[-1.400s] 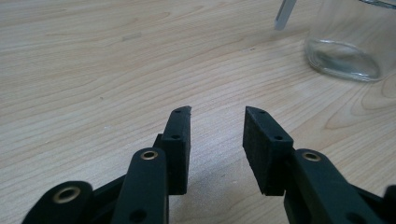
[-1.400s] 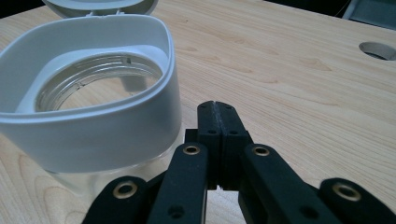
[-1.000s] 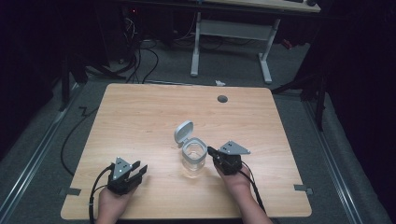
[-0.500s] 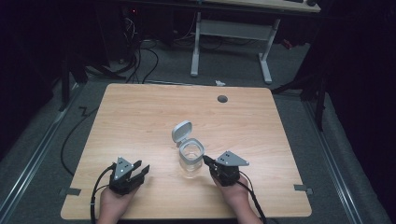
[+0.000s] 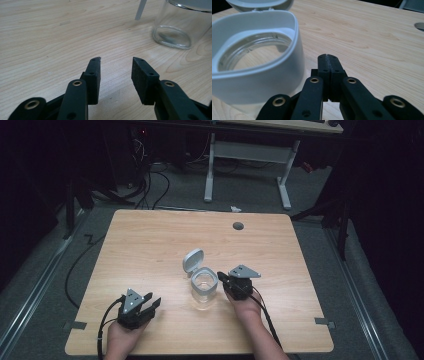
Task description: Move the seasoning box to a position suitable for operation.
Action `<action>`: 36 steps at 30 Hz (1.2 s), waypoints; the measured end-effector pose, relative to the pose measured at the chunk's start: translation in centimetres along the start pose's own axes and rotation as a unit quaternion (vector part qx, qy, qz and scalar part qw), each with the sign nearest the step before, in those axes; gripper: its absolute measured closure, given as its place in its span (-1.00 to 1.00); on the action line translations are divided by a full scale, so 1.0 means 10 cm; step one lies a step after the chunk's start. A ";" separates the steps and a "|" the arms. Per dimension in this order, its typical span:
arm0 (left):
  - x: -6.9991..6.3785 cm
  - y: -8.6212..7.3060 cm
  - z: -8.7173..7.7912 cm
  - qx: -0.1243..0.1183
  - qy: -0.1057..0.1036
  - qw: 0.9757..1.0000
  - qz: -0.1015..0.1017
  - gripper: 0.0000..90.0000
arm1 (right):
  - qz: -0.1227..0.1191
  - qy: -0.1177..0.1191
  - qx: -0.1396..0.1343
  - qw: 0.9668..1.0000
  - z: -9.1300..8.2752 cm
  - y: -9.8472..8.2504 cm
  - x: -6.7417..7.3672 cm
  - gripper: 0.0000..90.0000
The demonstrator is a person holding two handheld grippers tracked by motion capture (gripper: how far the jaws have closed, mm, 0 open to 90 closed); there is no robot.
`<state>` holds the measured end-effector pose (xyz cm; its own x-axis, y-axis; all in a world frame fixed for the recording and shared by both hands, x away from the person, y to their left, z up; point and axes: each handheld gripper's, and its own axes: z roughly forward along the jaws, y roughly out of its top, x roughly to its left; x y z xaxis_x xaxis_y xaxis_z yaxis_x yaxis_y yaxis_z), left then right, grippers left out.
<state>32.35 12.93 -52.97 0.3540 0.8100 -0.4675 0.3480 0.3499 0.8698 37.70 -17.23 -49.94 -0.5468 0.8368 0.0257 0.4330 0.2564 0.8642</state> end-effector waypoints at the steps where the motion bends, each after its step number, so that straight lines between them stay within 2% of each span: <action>1: 0.00 0.00 0.00 0.000 0.000 1.000 0.000 0.34 | 0.000 0.000 0.000 1.000 0.00 0.00 0.00 1.00; 2: 0.02 0.01 0.00 -0.002 0.002 1.000 -0.003 0.34 | -0.005 0.003 -0.003 1.000 -0.02 -0.01 0.06 1.00; 5: 0.02 0.01 0.00 0.000 0.003 1.000 -0.004 0.34 | -0.008 0.010 -0.009 1.000 -0.07 -0.04 0.10 1.00; 6: 0.02 0.01 0.00 -0.001 0.003 1.000 -0.003 0.34 | -0.017 0.009 -0.012 1.000 -0.12 -0.05 0.16 1.00; 9: 0.00 0.01 -0.01 -0.001 0.000 1.000 0.002 0.34 | -0.018 0.016 -0.015 1.000 -0.18 -0.07 0.21 1.00; 12: -0.02 0.01 0.00 -0.001 -0.001 1.000 0.001 0.34 | -0.022 0.021 -0.020 0.999 -0.28 -0.10 0.33 1.00; 22: -0.06 0.01 -0.03 0.002 -0.013 1.000 -0.005 0.34 | -0.021 0.028 -0.024 0.999 -0.36 -0.16 0.52 0.98; 23: -0.07 0.01 -0.03 0.003 -0.018 1.000 -0.005 0.35 | -0.023 0.026 -0.025 0.999 -0.37 -0.16 0.52 0.97; 24: -0.13 0.00 -0.06 0.002 -0.037 0.999 -0.011 0.40 | -0.021 0.023 -0.024 0.999 -0.38 -0.16 0.49 0.95; 25: -0.13 0.00 -0.06 0.002 -0.037 0.999 -0.011 0.43 | -0.021 0.023 -0.024 0.999 -0.38 -0.16 0.49 0.95; 27: -0.22 -0.03 -0.08 0.014 -0.059 0.998 -0.014 0.46 | -0.016 0.016 -0.019 1.000 -0.38 -0.17 0.43 0.96; 28: -0.27 -0.05 -0.08 0.019 -0.073 0.997 -0.020 0.51 | -0.011 0.014 -0.016 1.000 -0.37 -0.18 0.39 0.97; 29: -0.40 -0.10 -0.10 0.027 -0.105 0.994 -0.027 0.64 | -0.005 0.009 -0.009 1.000 -0.36 -0.19 0.31 0.99; 30: -0.40 -0.10 -0.10 0.027 -0.105 0.994 -0.027 0.69 | -0.005 0.009 -0.009 1.000 -0.36 -0.19 0.31 0.99; 31: -0.48 -0.13 -0.10 0.033 -0.117 0.992 -0.026 0.69 | -0.004 0.006 -0.007 1.000 -0.35 -0.19 0.28 1.00; 33: -0.62 -0.21 -0.09 0.044 -0.133 0.990 -0.020 0.82 | -0.005 -0.001 -0.005 1.000 -0.34 -0.17 0.23 1.00; 36: -0.81 -0.36 -0.02 0.063 -0.144 0.987 -0.011 0.90 | 0.000 -0.007 -0.006 1.000 -0.31 -0.13 0.16 1.00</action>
<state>28.06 5.17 -52.25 0.5708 0.6292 -0.5276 0.4580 0.2894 0.8406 34.01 -17.69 -49.44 -0.5375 0.8430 0.0186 0.4241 0.2512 0.8701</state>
